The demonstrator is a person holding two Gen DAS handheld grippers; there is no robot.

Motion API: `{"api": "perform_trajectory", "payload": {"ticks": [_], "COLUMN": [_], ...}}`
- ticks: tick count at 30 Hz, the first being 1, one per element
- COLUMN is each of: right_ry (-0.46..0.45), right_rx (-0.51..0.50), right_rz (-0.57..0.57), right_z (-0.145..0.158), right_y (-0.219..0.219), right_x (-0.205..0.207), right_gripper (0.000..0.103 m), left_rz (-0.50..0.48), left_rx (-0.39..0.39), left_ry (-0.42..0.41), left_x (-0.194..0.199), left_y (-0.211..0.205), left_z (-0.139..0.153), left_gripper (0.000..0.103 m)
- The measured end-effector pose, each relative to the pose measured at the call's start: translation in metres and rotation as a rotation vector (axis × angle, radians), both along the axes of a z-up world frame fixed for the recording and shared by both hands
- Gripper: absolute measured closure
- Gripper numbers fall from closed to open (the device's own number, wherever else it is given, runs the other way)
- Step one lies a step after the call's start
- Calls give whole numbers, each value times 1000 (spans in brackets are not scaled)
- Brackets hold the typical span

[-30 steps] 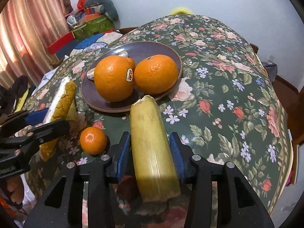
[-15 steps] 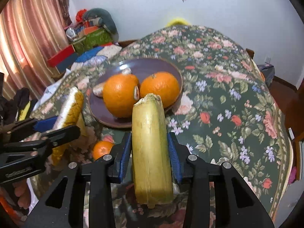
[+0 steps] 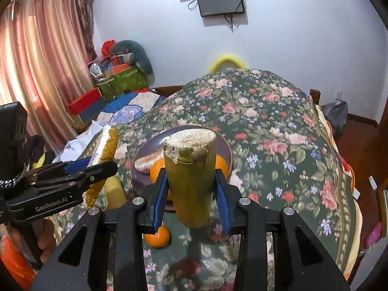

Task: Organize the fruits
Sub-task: 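Lower the pomelo segment onto the plate with the left tool while the right tool sets the yellow cylinder there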

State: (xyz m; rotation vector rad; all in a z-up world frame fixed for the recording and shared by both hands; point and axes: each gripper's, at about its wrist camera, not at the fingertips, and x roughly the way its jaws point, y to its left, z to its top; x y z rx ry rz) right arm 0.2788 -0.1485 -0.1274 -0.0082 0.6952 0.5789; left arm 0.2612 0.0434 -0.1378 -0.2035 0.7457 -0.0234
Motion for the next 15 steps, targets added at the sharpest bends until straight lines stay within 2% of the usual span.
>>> {"api": "perform_trajectory", "payload": {"ticks": [7, 15], "right_ry": [-8, 21], "right_rx": [-2, 4], "right_rz": [6, 13], "right_z": [3, -8], "right_y": [11, 24], "right_x": [16, 37], "right_gripper": [69, 69], "left_rz": [-6, -19], "left_rx": [-5, -30], "left_ry": [-18, -8], "left_x": [17, 42], "left_y": [2, 4], "left_z": [5, -2], "left_gripper": [53, 53]}}
